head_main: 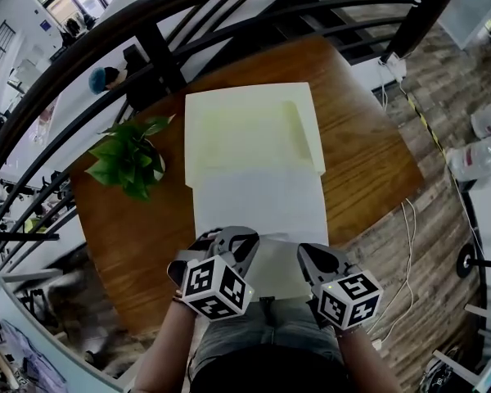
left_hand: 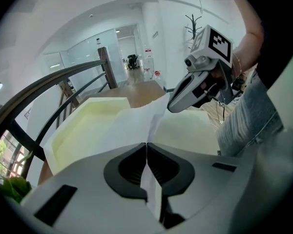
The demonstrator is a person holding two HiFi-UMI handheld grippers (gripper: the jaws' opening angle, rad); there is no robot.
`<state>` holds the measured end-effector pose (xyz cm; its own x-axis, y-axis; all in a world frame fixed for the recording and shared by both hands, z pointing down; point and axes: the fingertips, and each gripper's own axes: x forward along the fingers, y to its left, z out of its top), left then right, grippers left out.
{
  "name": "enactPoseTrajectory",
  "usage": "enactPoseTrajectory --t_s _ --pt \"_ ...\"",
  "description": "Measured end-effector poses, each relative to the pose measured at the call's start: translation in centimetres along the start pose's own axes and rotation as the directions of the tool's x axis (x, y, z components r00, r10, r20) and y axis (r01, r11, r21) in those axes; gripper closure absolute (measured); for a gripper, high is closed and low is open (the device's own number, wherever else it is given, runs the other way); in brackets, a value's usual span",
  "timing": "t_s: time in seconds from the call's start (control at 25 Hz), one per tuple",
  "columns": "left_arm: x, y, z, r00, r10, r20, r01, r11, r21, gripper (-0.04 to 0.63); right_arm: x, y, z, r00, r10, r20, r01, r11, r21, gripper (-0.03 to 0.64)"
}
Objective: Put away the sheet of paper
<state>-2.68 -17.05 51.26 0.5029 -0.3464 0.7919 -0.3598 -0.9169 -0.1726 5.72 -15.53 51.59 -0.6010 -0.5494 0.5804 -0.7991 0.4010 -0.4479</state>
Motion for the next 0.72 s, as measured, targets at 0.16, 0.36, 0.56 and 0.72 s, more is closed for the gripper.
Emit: enactPoseTrajectory --t_s 0.16,0.36,0.56,0.72 --pt "0.5 1.4 -0.2 0.998 0.059 -0.009 -0.058 0.998 0.014 0.574 0.7 0.3 0.6 1.0 0.011 0.002 -0.011 1.0 -0.008 0.589" --pt "1.3 2.6 0.1 0.996 0.093 -0.006 -0.093 0.996 0.014 0.574 1.6 0.5 1.4 1.0 0.023 0.005 -0.023 1.0 -0.019 0.589" --pt "2.4 3.8 0.2 0.995 0.102 -0.015 -0.102 0.995 0.006 0.574 2.4 0.2 2.3 1.0 0.022 0.013 -0.021 0.999 -0.023 0.589" --pt "3.1 5.1 0.3 0.993 0.114 -0.022 -0.113 0.993 0.023 0.574 2.8 -0.2 2.8 1.0 0.016 0.016 -0.016 1.0 -0.024 0.589"
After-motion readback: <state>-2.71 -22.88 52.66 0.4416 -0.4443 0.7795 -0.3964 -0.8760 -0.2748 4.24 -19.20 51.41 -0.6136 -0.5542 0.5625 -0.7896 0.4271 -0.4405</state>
